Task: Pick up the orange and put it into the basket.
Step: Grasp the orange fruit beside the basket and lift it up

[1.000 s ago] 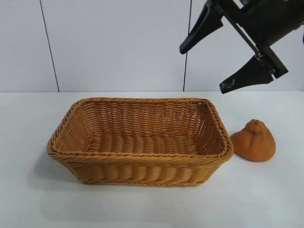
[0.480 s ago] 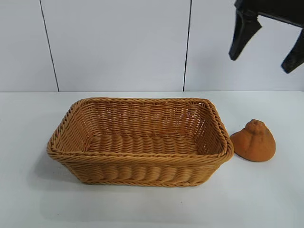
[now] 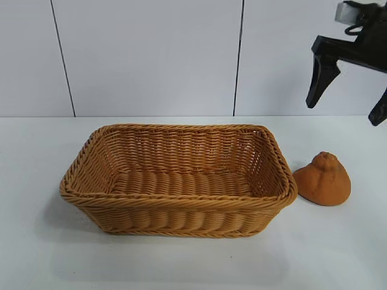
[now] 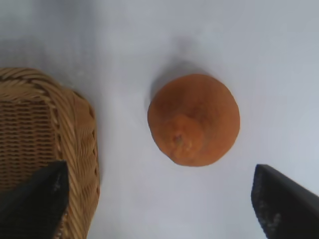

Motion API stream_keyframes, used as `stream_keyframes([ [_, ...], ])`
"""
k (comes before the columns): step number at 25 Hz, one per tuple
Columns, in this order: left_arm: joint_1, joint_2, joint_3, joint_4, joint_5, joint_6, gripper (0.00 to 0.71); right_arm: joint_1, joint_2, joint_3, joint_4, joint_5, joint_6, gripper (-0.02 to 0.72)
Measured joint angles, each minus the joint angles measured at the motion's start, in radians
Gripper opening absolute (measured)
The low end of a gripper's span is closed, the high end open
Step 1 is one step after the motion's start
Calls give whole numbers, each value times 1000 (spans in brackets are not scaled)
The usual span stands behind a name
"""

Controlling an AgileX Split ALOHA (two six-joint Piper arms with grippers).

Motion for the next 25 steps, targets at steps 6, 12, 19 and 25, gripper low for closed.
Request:
stream_keyframes([
  [6,0,0,0,0,0,-6,585,0,142,-1,-6,-76,32,683],
  [12,0,0,0,0,0,-6,585,0,235,-1,-15,-88,49,676],
  [19,0,0,0,0,2,-6,585,0,238,-1,-15,-72,49,115],
  [25,0,0,0,0,1,-6,585,0,149,-4,-16,-49,47,41],
])
